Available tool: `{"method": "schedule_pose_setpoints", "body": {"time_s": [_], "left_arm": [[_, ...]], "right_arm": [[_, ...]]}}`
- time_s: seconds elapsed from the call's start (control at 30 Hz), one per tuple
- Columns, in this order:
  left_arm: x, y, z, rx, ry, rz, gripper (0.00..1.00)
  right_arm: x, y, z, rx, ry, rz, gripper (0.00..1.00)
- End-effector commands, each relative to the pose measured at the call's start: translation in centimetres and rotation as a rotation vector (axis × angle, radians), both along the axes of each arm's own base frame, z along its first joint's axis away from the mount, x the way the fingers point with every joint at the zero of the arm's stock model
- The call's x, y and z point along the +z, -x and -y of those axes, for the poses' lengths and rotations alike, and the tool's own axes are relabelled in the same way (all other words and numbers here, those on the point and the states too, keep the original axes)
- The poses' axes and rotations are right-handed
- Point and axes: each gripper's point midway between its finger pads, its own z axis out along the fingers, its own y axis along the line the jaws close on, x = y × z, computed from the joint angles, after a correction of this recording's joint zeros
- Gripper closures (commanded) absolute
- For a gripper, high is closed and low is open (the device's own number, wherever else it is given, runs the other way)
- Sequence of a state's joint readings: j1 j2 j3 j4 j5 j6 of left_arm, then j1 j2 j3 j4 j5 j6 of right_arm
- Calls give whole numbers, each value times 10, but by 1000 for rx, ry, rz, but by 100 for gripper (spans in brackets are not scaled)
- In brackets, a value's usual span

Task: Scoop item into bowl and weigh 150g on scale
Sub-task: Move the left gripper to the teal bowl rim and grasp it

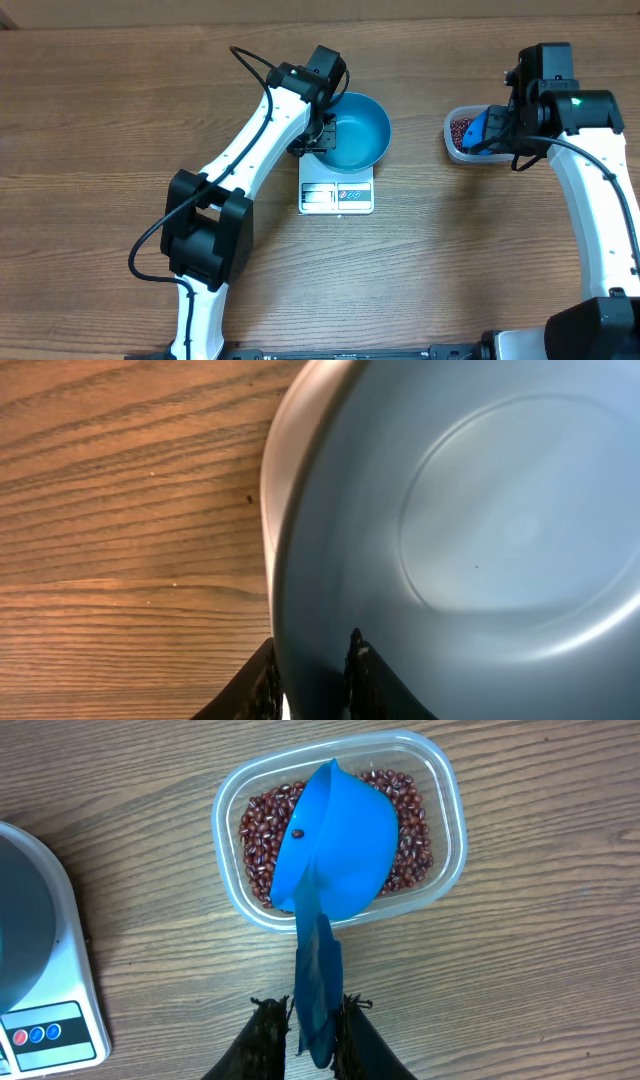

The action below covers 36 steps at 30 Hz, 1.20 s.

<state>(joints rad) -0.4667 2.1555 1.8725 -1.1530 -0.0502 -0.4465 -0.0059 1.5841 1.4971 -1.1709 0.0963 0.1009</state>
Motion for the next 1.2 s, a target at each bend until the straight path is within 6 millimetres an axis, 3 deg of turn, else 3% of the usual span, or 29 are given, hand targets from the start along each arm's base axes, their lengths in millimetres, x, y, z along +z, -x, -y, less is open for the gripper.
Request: {"method": "schedule_pose_setpoints", "body": {"time_s": [0.0, 0.23, 0.4, 1.0, 1.07, 1.17], "left_arm": [[14, -7, -11, 25, -10, 40, 75], [13, -8, -19, 43, -18, 33, 73], [15, -20, -25, 70, 1, 63, 82], [17, -29, -29, 83, 2, 96, 86], [17, -29, -30, 85, -1, 97, 81], [18, -32, -31, 85, -10, 108, 60]], "right_arm": [[1, -1, 1, -6, 2, 8, 83], [1, -1, 1, -6, 2, 9, 82], [1, -1, 1, -6, 2, 8, 82], [2, -1, 1, -6, 2, 10, 82], [2, -1, 1, -6, 2, 11, 82], [2, -2, 1, -6, 2, 14, 82]]}}
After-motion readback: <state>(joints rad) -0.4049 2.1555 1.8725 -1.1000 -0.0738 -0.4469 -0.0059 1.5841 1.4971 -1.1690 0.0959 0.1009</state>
